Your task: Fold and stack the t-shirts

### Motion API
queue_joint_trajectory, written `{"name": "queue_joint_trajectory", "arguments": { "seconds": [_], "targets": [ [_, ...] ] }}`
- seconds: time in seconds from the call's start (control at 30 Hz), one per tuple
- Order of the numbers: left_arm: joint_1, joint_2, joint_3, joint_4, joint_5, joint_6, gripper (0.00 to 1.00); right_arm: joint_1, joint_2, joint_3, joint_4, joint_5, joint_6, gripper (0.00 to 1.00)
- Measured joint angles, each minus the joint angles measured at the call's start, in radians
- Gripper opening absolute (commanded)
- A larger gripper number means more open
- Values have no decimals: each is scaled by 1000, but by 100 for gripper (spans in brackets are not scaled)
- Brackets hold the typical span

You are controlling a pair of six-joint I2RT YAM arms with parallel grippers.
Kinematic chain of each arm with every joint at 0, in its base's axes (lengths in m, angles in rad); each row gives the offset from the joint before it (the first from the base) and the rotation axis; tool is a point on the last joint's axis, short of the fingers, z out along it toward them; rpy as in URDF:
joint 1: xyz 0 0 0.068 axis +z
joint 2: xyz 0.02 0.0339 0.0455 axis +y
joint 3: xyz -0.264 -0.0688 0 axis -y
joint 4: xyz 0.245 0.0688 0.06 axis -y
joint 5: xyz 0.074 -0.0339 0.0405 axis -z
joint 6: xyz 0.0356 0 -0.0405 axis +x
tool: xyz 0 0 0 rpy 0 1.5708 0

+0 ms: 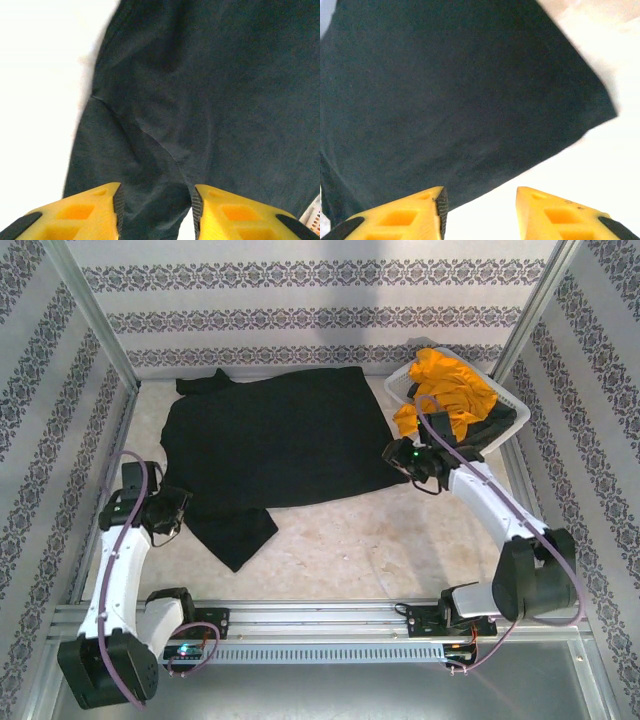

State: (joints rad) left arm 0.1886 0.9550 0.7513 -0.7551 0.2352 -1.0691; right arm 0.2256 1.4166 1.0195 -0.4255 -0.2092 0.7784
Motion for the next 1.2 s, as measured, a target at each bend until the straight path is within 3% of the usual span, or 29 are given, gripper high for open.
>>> {"name": "queue_joint_trajectory", "arguments": {
  "seconds": [0.27, 0.57, 0.7, 0.93, 1.2],
  "targets": [
    [-79, 283, -5, 177, 8, -72, 33, 19, 303, 81, 103, 8, 15, 27],
    [-150, 316, -101, 234, -7, -107, 33, -7, 496, 227, -24, 39, 25, 30],
    [-149, 347, -177, 240, -14, -108, 33, -8, 514, 244, -123, 66, 22, 32],
    [-148, 260, -211, 190, -76, -55, 31, -15, 484, 206, -207, 75, 27, 32],
    [-109, 114, -254, 25, -140, 26, 28, -28, 282, -38, -237, 63, 74, 33]
  ]
}}
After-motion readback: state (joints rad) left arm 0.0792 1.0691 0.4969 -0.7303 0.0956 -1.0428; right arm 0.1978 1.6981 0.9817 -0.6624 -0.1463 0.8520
